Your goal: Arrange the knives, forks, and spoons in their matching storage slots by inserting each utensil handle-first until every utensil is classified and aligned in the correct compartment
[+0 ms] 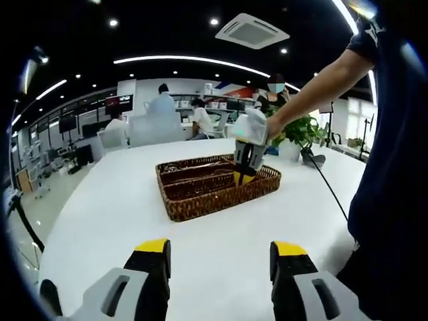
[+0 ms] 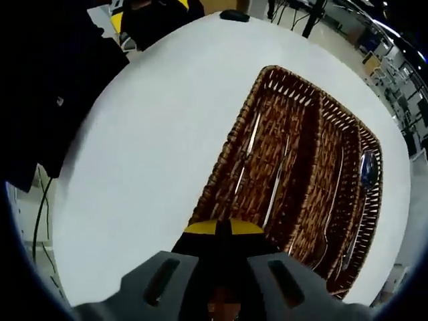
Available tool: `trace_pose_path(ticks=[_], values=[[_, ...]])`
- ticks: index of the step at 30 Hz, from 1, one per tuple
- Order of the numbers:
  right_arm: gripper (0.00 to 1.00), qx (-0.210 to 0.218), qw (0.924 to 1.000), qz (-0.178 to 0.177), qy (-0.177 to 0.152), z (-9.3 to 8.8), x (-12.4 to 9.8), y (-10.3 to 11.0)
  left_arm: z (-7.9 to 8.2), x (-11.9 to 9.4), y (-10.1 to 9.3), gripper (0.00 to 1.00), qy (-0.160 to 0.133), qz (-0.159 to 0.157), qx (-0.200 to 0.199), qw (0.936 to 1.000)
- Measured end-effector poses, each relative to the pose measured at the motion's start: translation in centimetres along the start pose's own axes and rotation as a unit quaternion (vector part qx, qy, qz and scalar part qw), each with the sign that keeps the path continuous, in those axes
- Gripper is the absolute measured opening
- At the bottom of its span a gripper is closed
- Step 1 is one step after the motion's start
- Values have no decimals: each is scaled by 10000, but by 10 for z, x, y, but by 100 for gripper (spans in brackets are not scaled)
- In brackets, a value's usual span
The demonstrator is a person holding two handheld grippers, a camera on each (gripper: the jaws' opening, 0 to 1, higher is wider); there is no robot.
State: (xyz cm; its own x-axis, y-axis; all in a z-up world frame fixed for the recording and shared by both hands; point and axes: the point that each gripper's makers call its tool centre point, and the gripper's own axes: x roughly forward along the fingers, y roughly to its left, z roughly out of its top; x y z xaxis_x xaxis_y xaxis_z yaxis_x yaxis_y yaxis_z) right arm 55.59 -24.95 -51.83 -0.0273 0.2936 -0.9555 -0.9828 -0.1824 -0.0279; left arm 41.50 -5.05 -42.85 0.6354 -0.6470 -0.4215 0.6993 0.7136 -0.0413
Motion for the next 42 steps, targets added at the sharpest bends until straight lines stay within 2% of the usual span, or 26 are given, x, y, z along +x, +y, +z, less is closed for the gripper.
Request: trace_pose_path(ticks=[2, 6, 9, 12, 20, 22, 24, 26, 31, 35, 38, 42], values=[[1, 173, 9998, 110, -24, -1, 1, 2, -1, -1, 0, 62, 14, 4, -22, 10000], [1, 119, 9994, 331, 59, -5, 0, 6, -5, -2, 2, 62, 90, 23, 7, 10000], [1, 36, 9996, 205, 163, -9, -1, -1, -4, -3, 3, 62, 80, 59, -1, 10000], [0, -43, 9987, 478, 161, -8, -1, 9, -4, -4, 5, 62, 73, 99, -12, 9999], [0, 34, 9986, 495, 197, -14, -2, 12, -8, -3, 5, 61, 137, 104, -14, 9999], [0, 206, 9991, 351, 86, -12, -4, 4, -8, -3, 6, 61, 165, 105, 18, 9998], [2, 630, 9978, 140, -122, -8, -7, -7, -7, -3, 5, 61, 162, 107, 23, 9998], [3, 997, 9941, 217, -375, -2, -7, -10, -6, -4, 5, 61, 143, 115, 30, 9998], [5, 924, 9949, 197, -360, -3, -5, -11, -6, -10, 7, 61, 164, 175, 32, 9997], [8, 734, 9968, -37, -322, -5, -6, -14, -4, -13, 9, 61, 144, 219, 57, 9996], [9, 754, 9965, -10, -353, -4, -5, -11, -5, -13, 10, 61, 169, 228, 36, 9996], [11, 683, 9970, -175, -323, -5, -4, -14, -1, -10, 12, 61, 175, 213, 103, 9996]])
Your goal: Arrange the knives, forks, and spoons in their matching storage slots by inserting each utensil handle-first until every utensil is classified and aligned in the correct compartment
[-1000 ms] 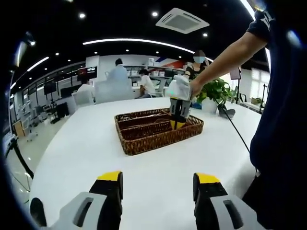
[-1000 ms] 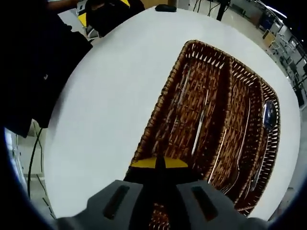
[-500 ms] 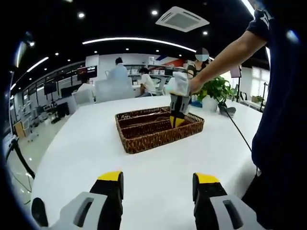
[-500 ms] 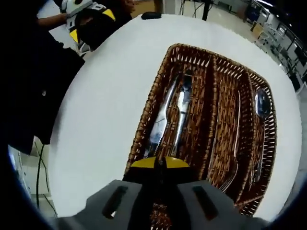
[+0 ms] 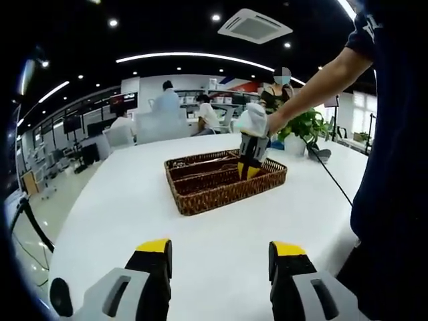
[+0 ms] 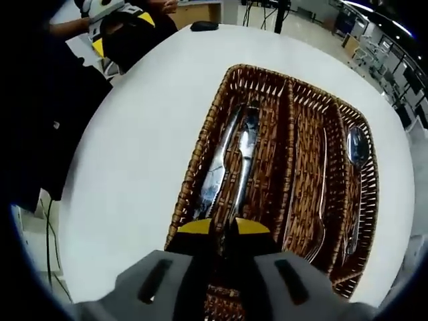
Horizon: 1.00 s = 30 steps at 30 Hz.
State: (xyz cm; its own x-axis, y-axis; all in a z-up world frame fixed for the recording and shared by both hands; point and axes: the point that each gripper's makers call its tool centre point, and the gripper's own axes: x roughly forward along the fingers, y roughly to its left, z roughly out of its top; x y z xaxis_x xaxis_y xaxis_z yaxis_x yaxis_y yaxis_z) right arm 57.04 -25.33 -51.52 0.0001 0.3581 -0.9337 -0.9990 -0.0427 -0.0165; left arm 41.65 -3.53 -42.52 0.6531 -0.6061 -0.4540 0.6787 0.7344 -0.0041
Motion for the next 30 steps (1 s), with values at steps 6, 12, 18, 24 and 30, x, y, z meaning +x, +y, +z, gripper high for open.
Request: trace_pose_path(ticks=[6, 12, 18, 24, 30], values=[[12, -11, 9998, -195, -36, 1, -1, -7, 10, 1, 2, 61, -86, 22, 8, 10000], [13, -39, 9996, -291, -60, 3, 1, -10, 15, 3, -2, 61, -72, -34, 33, 10000], [13, -91, 9996, -275, -9, 1, 5, -5, 14, 2, -4, 61, -36, -51, 47, 10000], [13, -36, 9995, -300, -41, 1, 3, -6, 14, 1, -4, 61, -22, -54, 66, 10000], [14, -23, 9995, -314, -46, 0, 0, -6, 15, 1, -7, 61, -13, -77, 74, 9999]])
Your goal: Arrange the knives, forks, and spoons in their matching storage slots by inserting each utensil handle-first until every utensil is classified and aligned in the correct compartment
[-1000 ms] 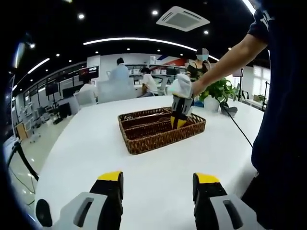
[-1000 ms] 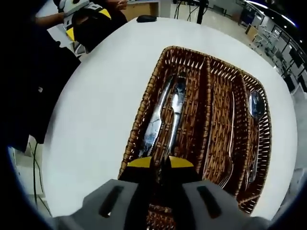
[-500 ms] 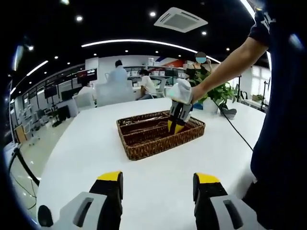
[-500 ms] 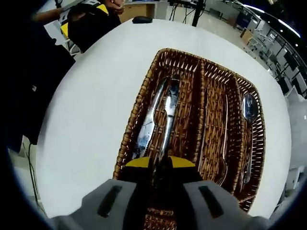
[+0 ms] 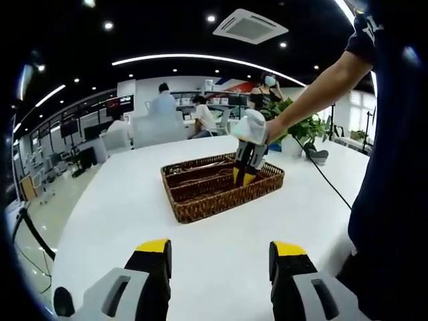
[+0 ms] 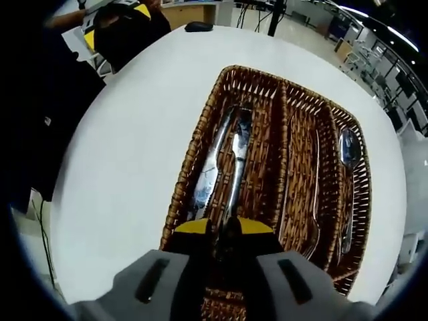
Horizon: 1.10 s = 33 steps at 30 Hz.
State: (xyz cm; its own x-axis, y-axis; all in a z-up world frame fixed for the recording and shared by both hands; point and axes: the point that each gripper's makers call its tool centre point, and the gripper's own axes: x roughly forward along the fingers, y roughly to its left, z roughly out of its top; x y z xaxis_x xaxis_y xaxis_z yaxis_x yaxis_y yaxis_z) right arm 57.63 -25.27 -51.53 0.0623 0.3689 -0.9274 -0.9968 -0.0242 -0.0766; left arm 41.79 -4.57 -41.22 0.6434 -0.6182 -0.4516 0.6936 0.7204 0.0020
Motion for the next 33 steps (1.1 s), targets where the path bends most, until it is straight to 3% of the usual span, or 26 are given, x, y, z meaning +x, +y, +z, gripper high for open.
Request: trace_pose_path(ticks=[12, 16, 18, 20, 21, 25, 28, 29, 30, 33], values=[[16, 63, 10000, -57, -40, 1, -4, 1, 2, -1, -6, 62, -19, -6, -1, 10000], [18, 577, 9961, -528, -396, 7, -17, -4, 3, 3, -7, 62, -31, -35, -33, 10000], [20, 959, 9877, -974, -761, 13, -32, -5, 7, 9, -8, 62, -75, -86, -49, 9999], [20, 1359, 9785, -1178, -1009, 14, -44, 2, 12, 16, -11, 63, -122, -165, -40, 9998], [21, 1655, 9679, -1430, -1237, 15, -53, 6, 18, 23, -14, 63, -162, -265, -12, 9995], [26, 2148, 9484, -1884, -1373, 1, -70, 32, 27, 43, -15, 66, -149, -425, 195, 9988], [35, 2740, 9250, -2236, -1389, -17, -82, 52, 35, 58, -16, 71, -124, -537, 279, 9981], [38, 3011, 9120, -2377, -1453, -23, -88, 60, 37, 64, -15, 71, -74, -580, 314, 9978], [41, 3080, 9086, -2371, -1530, -24, -90, 66, 38, 67, -15, 72, -65, -591, 315, 9977], [50, 3641, 8794, -2609, -1614, -40, -106, 84, 46, 77, -13, 74, -85, -666, 317, 9972]])
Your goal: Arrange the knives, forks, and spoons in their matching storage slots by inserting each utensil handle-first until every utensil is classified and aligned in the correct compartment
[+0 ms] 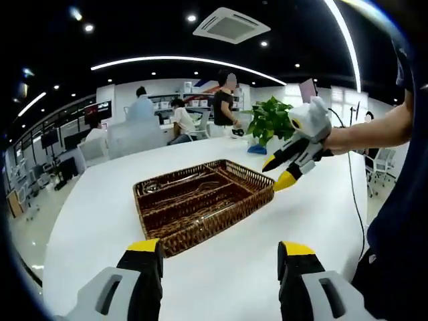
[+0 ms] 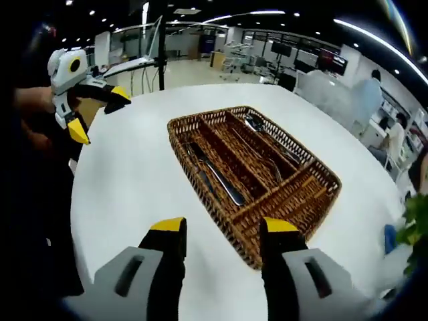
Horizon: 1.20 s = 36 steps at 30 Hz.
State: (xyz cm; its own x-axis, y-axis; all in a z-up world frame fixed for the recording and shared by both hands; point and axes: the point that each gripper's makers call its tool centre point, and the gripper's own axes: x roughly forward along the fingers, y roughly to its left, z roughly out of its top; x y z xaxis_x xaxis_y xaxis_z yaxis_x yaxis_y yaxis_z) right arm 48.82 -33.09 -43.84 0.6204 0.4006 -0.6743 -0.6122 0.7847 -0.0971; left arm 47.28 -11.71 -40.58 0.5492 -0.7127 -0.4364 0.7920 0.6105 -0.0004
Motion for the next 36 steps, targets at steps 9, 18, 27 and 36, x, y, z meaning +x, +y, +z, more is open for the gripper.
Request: trace_pose_path(ticks=[9, 18, 27, 36], values=[[68, 934, 9923, -760, -293, -17, -50, -15, 6, 11, 3, 87, 33, -166, -286, 9994], [85, 1221, 9885, -768, -455, -15, -61, 2, 1, 7, 7, 96, 121, -161, -573, 9982], [93, 1127, 9909, -645, -366, -13, -57, 16, -2, 1, 6, 100, 204, -174, -601, 9978], [95, 1135, 9920, -541, 140, -10, -50, 20, -1, 1, 7, 100, 762, -138, -809, 9937]])
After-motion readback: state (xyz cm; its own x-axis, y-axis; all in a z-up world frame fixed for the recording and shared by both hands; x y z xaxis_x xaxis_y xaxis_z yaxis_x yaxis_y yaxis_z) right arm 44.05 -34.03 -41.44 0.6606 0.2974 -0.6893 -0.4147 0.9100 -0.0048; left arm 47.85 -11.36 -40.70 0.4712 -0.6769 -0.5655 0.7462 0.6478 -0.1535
